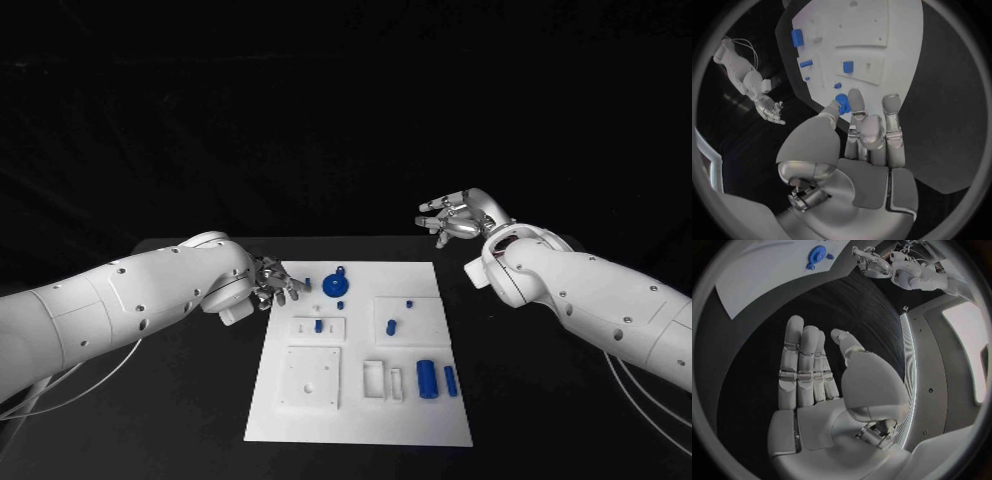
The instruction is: Assemble the parts on the task board
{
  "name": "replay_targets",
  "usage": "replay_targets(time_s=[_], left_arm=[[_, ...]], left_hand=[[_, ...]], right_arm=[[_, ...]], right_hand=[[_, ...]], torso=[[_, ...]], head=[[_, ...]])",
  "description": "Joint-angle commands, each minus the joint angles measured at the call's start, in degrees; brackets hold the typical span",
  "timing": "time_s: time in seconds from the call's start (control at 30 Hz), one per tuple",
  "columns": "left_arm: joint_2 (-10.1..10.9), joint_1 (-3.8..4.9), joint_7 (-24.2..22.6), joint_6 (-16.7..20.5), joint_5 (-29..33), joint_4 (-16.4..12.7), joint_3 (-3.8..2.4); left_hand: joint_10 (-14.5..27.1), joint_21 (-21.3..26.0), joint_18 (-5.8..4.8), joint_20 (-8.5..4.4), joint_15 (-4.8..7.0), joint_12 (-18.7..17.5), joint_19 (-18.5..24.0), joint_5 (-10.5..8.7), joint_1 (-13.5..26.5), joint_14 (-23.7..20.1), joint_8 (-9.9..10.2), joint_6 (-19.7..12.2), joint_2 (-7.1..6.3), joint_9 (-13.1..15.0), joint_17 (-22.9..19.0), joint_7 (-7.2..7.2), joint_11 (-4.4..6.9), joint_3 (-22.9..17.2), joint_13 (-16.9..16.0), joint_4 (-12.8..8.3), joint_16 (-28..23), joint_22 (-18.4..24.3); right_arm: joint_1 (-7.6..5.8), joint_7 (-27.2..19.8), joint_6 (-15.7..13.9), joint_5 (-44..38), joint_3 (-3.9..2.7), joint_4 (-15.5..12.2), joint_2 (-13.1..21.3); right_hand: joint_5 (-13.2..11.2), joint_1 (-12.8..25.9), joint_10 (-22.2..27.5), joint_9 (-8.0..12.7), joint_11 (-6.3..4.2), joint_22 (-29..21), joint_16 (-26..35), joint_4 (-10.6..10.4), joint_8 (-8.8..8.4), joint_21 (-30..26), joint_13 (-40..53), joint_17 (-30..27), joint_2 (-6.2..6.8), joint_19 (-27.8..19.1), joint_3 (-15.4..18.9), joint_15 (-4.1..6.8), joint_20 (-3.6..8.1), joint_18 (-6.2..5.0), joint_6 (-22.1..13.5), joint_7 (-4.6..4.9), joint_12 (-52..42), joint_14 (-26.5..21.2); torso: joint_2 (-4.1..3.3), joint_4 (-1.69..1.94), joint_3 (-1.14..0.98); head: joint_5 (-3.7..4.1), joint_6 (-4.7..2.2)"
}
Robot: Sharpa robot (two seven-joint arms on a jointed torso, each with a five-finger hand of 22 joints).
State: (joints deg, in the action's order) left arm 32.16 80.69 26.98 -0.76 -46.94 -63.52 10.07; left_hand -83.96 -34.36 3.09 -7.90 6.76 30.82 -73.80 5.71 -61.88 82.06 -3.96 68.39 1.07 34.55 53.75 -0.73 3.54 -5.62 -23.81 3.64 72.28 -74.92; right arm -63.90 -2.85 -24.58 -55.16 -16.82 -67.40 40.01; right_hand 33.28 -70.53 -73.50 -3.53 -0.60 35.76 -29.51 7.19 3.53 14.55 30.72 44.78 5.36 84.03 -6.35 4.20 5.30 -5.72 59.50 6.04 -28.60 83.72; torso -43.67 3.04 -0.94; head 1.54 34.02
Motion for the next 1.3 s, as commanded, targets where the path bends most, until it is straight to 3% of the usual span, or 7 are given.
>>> replay_targets(time_s=[0.03, 0.3, 0.5, 0.7, 0.87, 1.03, 1.3], left_arm=[[-1.05, 0.27, -0.72, -1.95, 1.23, 2.03, -0.10], [-5.17, 0.31, -1.98, -3.21, 0.18, 9.84, -0.12], [-7.43, 0.15, -2.91, -4.20, 0.03, 14.39, -0.09], [-8.66, -0.17, -3.44, -5.56, 1.18, 16.99, -0.07], [-9.38, -0.37, -3.75, -6.15, 1.70, 18.40, -0.06], [-10.02, -0.61, -3.93, -6.51, 1.23, 19.56, -0.05], [-11.47, -1.47, -4.96, -6.52, -1.58, 21.99, -0.05]], left_hand=[[-1.17, 0.52, 0.02, 0.29, -0.10, 0.13, -0.09, 0.59, 0.12, -0.16, -0.04, -0.31, 1.24, -4.58, -0.07, -0.18, -0.21, 1.08, 0.24, -2.04, -0.16, -0.73], [-0.64, 1.01, 0.71, 0.95, -0.80, 0.85, -0.30, 0.57, 1.08, -0.32, -0.13, -5.62, 1.76, -16.83, -0.39, -2.42, -1.25, 2.07, 0.28, -1.91, -0.24, -0.95], [-0.45, 1.05, 0.81, 1.03, -0.85, 0.98, -0.31, 0.46, 1.48, -0.32, -0.17, -6.80, 1.47, -19.47, -0.52, -2.82, -1.47, 2.35, 0.38, -1.55, -0.23, -0.97], [-0.08, 1.14, 0.81, 1.09, -0.97, 0.86, -0.22, -2.36, 3.48, -0.45, -0.25, -8.37, -2.17, -20.24, -0.48, -3.20, -1.73, 3.84, 0.58, 1.35, -0.16, -0.97], [0.06, 1.16, 0.59, 0.85, -0.86, 0.23, -0.07, -2.88, 3.77, -0.69, -0.09, -9.10, -7.36, -21.00, -0.47, -3.37, -1.81, 1.41, 0.95, 6.82, -0.26, -0.98], [-0.17, 1.15, 0.49, 0.79, -0.84, -0.05, -0.11, -2.92, 2.76, -0.64, -0.20, -9.01, -7.00, -21.64, -0.25, -3.37, -1.78, 1.04, 1.07, 8.03, -0.24, -0.97], [-0.19, 1.14, 0.63, 0.91, -0.90, -0.04, -0.16, -2.85, 2.70, -0.55, -0.34, -8.82, -4.73, -22.16, -0.20, -3.36, -1.78, 2.31, 1.04, 5.61, -0.32, -0.96]], right_arm=[[0.02, -0.18, 0.90, -0.24, -0.03, -0.04, -0.11], [0.02, -0.15, 0.81, -0.21, -0.03, -0.27, -0.16], [0.01, -0.03, 0.74, -0.16, -0.03, -0.62, -0.16], [0.01, 0.12, 0.65, -0.14, -0.03, -0.82, -0.11], [0.00, 0.21, 0.54, -0.12, -0.03, -0.98, -0.09], [-0.01, 0.23, 0.52, -0.11, -0.03, -1.05, -0.17], [-0.01, 0.32, 0.61, -0.10, -0.03, -0.92, -0.37]], right_hand=[[-0.12, -0.14, 0.35, -0.04, 0.01, -0.05, 0.38, 0.29, 0.00, -0.14, -0.04, -0.05, -0.21, 1.97, 0.11, -0.21, -0.27, 0.25, -0.31, 0.20, 0.05, -0.28], [-0.04, -0.11, 0.35, -0.04, 0.02, -0.11, 0.38, 0.32, -0.01, -0.14, -0.06, -0.06, -0.23, 1.97, 0.12, -0.21, -0.28, 0.25, -0.43, 0.22, 0.05, -0.26], [-0.01, -0.08, 0.36, -0.03, 0.03, -0.16, 0.38, 0.31, -0.02, -0.13, -0.09, -0.07, -0.21, 1.97, 0.18, -0.22, -0.28, 0.25, -0.57, 0.24, 0.05, -0.26], [0.09, -0.11, 0.38, -0.03, 0.05, -0.21, 0.41, 0.30, -0.01, -0.15, -0.11, -0.09, -0.20, 1.95, 0.26, -0.24, -0.30, 0.26, -0.84, 0.28, 0.07, -0.30], [0.22, -0.16, 0.39, -0.01, 0.09, -0.28, 0.43, 0.21, -0.03, -0.16, -0.15, -0.12, -0.19, 1.97, 0.46, -0.26, -0.32, 0.24, -1.59, 0.34, 0.09, -0.30], [0.22, -0.16, 0.39, -0.01, 0.09, -0.28, 0.43, 0.21, -0.03, -0.16, -0.15, -0.12, -0.19, 1.97, 0.46, -0.26, -0.32, 0.24, -1.59, 0.34, 0.09, -0.30], [0.42, -0.30, 0.43, 0.00, 0.11, -0.40, 0.45, -0.02, -0.04, -0.20, -0.19, -0.15, -0.27, 1.97, 0.63, -0.28, -0.34, 0.23, -2.06, 0.38, 0.11, -0.32]], torso=[[-0.02, -0.08, -0.04], [-0.53, -0.40, -0.01], [-1.04, -0.81, -0.09], [-1.24, -1.04, -0.16], [-1.37, -0.93, -0.14], [-1.31, -0.98, -0.20], [-1.37, -0.97, -0.16]], head=[[-0.03, -0.12], [-0.13, -0.69], [-0.38, -0.95], [-0.52, -1.46], [-0.32, -1.58], [-0.28, -1.52], [-0.29, -1.57]])
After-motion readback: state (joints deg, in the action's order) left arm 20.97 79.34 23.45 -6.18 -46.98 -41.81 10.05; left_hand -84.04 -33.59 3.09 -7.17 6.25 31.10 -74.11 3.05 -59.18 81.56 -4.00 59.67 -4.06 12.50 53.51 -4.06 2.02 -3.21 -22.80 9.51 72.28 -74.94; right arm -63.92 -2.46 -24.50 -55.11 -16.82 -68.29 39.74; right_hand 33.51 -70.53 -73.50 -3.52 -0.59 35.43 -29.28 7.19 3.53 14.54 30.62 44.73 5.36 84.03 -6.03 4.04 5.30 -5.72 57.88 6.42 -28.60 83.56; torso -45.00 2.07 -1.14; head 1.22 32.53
